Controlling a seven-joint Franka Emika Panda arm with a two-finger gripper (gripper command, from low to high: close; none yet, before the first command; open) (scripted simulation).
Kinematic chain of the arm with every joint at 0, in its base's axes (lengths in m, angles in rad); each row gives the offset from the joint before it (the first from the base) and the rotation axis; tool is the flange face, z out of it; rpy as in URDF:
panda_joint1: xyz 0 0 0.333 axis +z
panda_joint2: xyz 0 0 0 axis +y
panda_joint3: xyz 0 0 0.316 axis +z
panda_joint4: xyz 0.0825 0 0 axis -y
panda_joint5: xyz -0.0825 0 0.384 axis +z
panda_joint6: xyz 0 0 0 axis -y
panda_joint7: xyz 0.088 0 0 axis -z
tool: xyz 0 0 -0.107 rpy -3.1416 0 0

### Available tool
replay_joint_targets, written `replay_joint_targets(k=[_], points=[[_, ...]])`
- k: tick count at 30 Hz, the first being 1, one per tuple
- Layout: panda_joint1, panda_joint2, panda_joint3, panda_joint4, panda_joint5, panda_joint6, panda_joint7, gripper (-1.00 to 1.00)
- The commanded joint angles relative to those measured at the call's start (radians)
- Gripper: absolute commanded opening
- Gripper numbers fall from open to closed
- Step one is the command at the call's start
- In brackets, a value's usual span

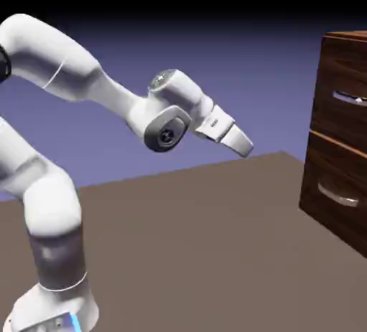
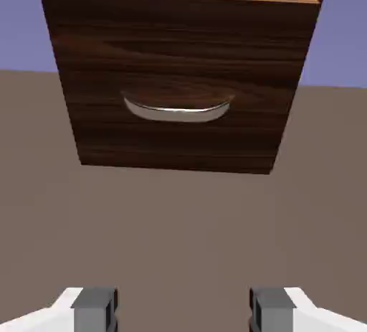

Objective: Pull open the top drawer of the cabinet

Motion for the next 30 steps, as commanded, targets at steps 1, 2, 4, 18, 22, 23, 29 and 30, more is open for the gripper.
replay_joint_targets(k=[1,2,4,18,22,23,29,30], points=[[0.033,-0.005,-0.028,0.019,-0.044,-0.006,-0.043,0.0],[0.067,-0.009,-0.055,0.038,-0.087,-0.012,-0.086,0.0],[0.133,-0.019,-0.111,0.076,-0.174,-0.024,-0.172,0.0],[0.599,-0.085,-0.499,0.341,-0.783,-0.107,-0.772,0.0],[0.732,-0.104,-0.61,0.417,-0.957,-0.131,-0.943,0.0],[0.765,-0.109,-0.638,0.436,-1.0,-0.137,-0.986,0.0],[0.965,-0.138,-0.804,0.55,-1.261,-0.173,-1.243,0.0],[0.998,-0.142,-0.832,0.569,-1.305,-0.179,-1.286,0.0]])
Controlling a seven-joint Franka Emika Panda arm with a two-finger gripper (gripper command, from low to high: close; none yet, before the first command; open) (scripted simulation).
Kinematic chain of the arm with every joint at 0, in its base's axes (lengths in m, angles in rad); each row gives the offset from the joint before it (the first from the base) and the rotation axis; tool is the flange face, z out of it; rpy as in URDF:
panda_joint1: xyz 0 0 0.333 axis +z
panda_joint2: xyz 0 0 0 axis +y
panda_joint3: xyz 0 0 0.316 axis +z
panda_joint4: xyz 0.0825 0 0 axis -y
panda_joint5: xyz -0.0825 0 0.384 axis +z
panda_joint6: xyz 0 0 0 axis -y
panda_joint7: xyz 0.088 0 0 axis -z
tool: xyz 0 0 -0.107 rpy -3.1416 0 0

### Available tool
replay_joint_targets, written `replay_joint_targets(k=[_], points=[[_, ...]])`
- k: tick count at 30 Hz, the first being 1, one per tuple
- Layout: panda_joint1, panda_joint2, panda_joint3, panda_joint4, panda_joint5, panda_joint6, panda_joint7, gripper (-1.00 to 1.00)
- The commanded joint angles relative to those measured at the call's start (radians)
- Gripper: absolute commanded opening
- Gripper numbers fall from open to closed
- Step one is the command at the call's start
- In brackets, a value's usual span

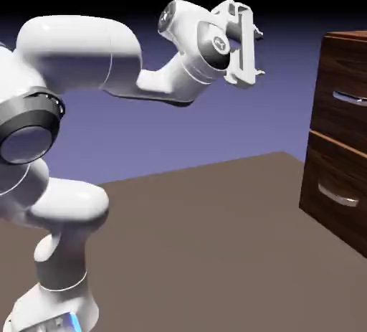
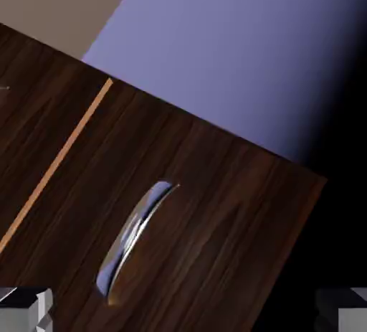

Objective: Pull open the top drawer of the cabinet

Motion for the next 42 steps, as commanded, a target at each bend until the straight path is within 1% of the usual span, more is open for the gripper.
replay_joint_targets(k=[1,32,34,41,42], points=[[0.033,-0.005,-0.028,0.019,-0.044,-0.006,-0.043,0.0],[1.064,-0.152,-0.887,0.607,-1.392,-0.191,-1.372,0.0],[1.079,-0.154,-0.899,0.615,-1.41,-0.194,-1.39,0.0],[1.261,-0.254,-0.987,0.869,-1.373,-0.118,-1.503,0.0],[1.269,-0.259,-0.991,0.88,-1.371,-0.114,-1.508,0.0]])
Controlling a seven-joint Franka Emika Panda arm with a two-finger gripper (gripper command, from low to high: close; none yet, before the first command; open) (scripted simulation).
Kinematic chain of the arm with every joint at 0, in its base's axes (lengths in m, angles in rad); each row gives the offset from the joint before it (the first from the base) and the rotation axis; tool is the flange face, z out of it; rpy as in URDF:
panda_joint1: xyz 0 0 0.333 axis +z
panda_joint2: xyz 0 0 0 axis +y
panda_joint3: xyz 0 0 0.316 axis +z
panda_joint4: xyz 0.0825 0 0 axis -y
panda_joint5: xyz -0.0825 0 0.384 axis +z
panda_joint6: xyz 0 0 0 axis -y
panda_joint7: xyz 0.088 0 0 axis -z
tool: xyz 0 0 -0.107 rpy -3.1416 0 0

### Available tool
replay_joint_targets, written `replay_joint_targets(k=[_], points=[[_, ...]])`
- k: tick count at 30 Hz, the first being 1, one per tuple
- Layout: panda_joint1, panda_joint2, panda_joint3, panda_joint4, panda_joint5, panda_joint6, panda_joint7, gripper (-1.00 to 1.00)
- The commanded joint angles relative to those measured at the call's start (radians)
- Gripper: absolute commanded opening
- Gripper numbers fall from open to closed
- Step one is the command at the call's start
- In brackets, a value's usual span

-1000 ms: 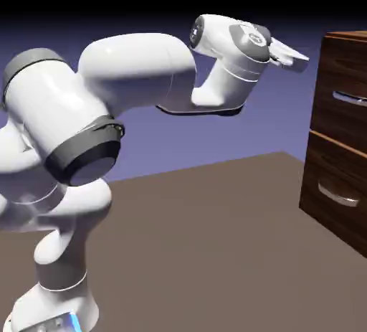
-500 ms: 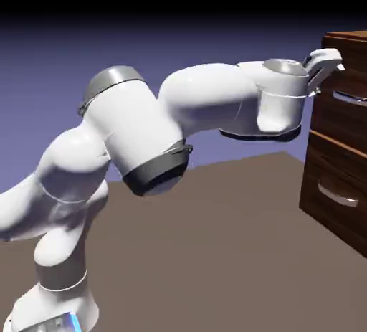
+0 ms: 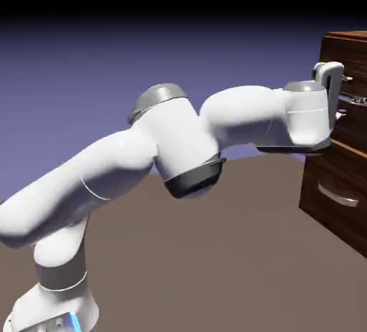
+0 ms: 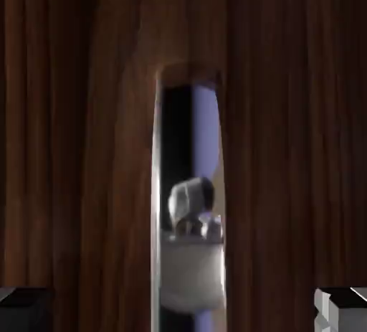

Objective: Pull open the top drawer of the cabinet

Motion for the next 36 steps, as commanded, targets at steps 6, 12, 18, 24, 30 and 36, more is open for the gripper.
replay_joint_targets(k=[6,12,18,24,30,36], points=[[-0.098,0.021,0.069,-0.138,-0.025,-0.052,0.023,-1.0],[-0.125,-0.196,0.245,-0.16,-0.036,-0.123,-0.232,-1.0],[-0.236,-0.278,0.351,-0.322,-0.045,-0.212,-0.31,-1.0],[-0.387,-0.26,0.408,-0.54,-0.046,-0.285,-0.268,-1.0],[-0.549,-0.252,0.481,-0.757,-0.032,-0.35,-0.237,-1.0],[-0.724,-0.264,0.571,-0.975,-0.003,-0.404,-0.22,-1.0]])
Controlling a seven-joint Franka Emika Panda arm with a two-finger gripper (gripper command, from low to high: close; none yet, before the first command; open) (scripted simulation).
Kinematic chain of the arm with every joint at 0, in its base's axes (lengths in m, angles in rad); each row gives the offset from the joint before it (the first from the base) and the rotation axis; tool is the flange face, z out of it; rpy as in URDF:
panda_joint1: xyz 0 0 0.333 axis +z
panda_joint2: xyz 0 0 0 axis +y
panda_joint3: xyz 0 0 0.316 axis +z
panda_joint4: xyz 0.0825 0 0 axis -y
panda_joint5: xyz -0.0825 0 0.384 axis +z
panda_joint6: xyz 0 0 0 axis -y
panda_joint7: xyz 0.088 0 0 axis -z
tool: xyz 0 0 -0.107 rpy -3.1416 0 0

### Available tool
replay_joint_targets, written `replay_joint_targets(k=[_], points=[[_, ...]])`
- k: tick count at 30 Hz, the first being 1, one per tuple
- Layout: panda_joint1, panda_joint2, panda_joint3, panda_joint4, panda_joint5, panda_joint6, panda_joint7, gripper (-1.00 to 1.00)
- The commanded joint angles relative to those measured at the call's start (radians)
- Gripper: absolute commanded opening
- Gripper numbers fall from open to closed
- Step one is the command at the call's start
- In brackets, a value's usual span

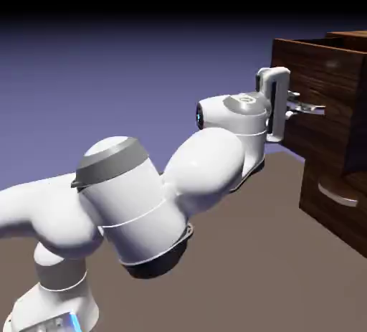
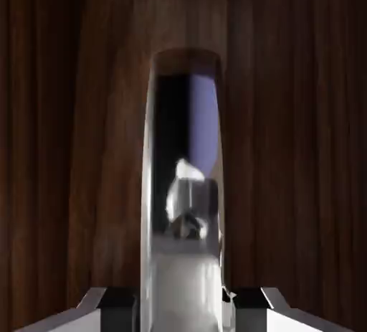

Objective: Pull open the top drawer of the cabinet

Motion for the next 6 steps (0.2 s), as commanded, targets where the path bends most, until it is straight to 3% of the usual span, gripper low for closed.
replay_joint_targets(k=[1,2,3,6], points=[[-0.031,-0.004,0.016,-0.035,0.014,-0.008,0.0,-1.0],[-0.062,-0.01,0.034,-0.071,0.021,-0.015,0.001,-1.0],[-0.062,-0.01,0.034,-0.071,0.021,-0.015,0.001,1.0],[-0.128,-0.023,0.071,-0.143,0.041,-0.025,0.001,1.0]])
